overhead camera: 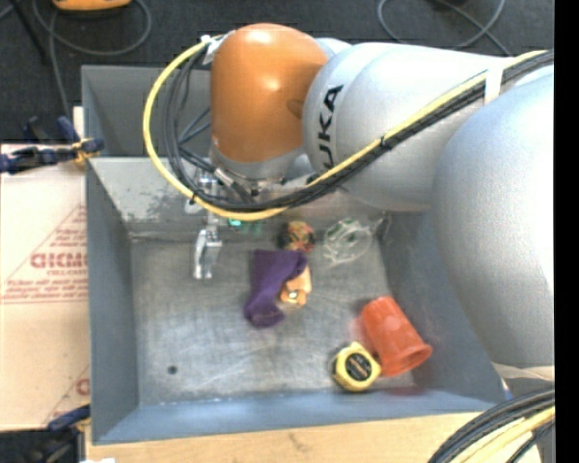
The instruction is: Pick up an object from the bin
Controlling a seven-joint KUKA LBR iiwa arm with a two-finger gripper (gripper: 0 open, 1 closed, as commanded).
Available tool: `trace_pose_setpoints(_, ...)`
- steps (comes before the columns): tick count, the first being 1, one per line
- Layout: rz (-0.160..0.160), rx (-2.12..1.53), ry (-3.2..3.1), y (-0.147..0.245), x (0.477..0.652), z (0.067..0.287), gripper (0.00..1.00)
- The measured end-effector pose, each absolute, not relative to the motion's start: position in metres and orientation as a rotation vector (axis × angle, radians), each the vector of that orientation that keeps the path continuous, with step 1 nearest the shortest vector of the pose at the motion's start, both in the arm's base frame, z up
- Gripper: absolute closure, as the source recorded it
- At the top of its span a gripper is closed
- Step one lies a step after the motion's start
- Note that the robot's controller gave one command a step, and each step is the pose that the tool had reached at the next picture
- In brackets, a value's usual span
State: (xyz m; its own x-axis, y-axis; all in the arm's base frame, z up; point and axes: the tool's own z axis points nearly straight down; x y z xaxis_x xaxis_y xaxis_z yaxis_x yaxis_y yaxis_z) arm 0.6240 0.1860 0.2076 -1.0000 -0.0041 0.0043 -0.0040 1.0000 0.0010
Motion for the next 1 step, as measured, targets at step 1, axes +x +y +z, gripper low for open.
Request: trace_pose_setpoints(1,-0.004,0.002,-3.146,0.1853,0.6257,0.2129,0.0)
